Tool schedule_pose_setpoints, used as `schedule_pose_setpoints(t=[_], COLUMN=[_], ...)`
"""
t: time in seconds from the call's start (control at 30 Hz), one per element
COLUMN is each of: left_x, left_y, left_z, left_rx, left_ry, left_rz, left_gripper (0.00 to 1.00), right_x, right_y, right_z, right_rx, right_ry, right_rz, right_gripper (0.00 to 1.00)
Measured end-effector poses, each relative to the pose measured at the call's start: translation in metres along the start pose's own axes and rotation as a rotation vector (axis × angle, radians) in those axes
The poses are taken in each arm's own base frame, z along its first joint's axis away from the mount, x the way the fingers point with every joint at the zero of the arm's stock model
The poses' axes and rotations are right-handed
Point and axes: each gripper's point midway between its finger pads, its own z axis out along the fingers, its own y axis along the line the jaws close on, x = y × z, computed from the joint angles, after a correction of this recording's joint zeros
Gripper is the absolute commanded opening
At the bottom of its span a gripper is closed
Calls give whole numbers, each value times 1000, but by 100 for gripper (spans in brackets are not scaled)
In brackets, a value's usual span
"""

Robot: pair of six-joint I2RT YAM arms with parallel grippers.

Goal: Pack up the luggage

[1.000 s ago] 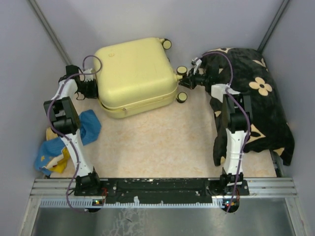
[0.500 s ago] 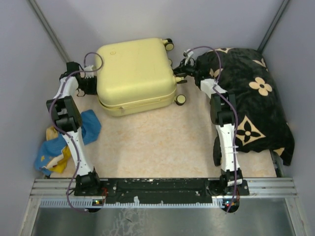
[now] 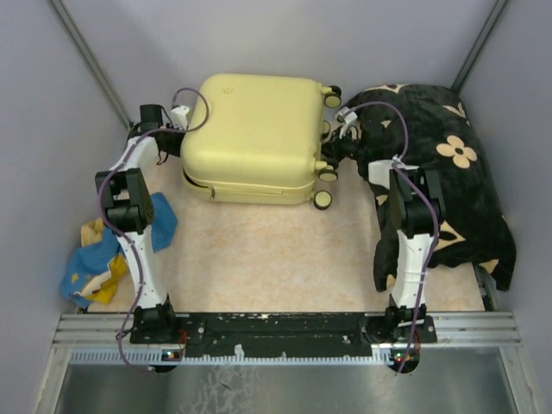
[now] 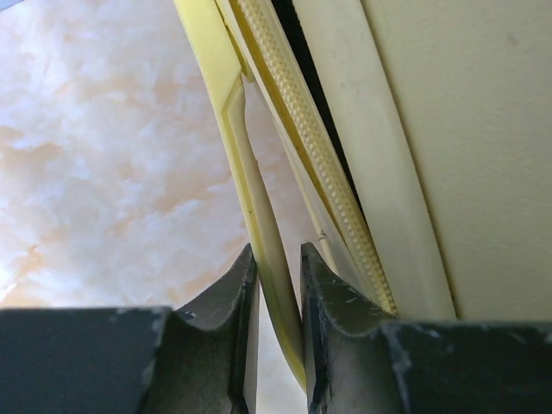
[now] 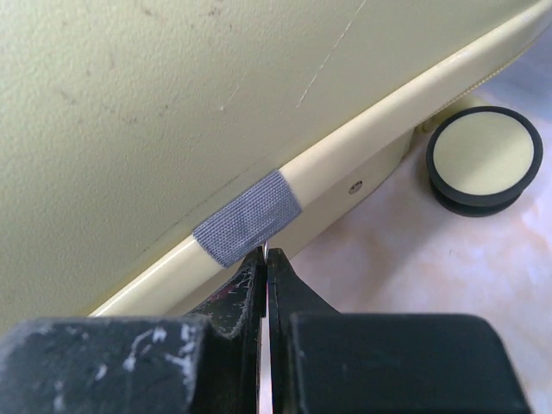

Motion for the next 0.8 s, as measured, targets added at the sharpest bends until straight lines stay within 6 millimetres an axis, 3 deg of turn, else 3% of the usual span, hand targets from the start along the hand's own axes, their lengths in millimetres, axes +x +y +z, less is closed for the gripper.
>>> schedule_pose_setpoints(t=[0.07,0.13,0.27,0.37,0.47,0.7,0.8], left_x=[-4,-8,-11,-13,-27,-94,-121], left_y=[-5,-6,15,27,43,96,95], left_z=[2,3,-5,-19,-47,-141,-178], left_rx=[-1,0,-15,-35,-76,-282,-307], left_ry=[-12,-24,-65,-80,-122,-293,-365], left_rz=[18,29,-8,-51,-80,-48,-4], left_gripper=[45,62,99,100,100,99,100], right_x=[4,7,10,12,13,15,15], right_y=[7,12,16,22,28,39,47], right_z=[-15,-24,-31,-32,-32,-29,-26], right_rx=[16,26,55,71,75,88,91], right_ry=[12,17,9,0,-8,-20,-25], right_rz=[12,19,25,29,41,68,84], right_gripper=[0,0,0,0,0,0,0])
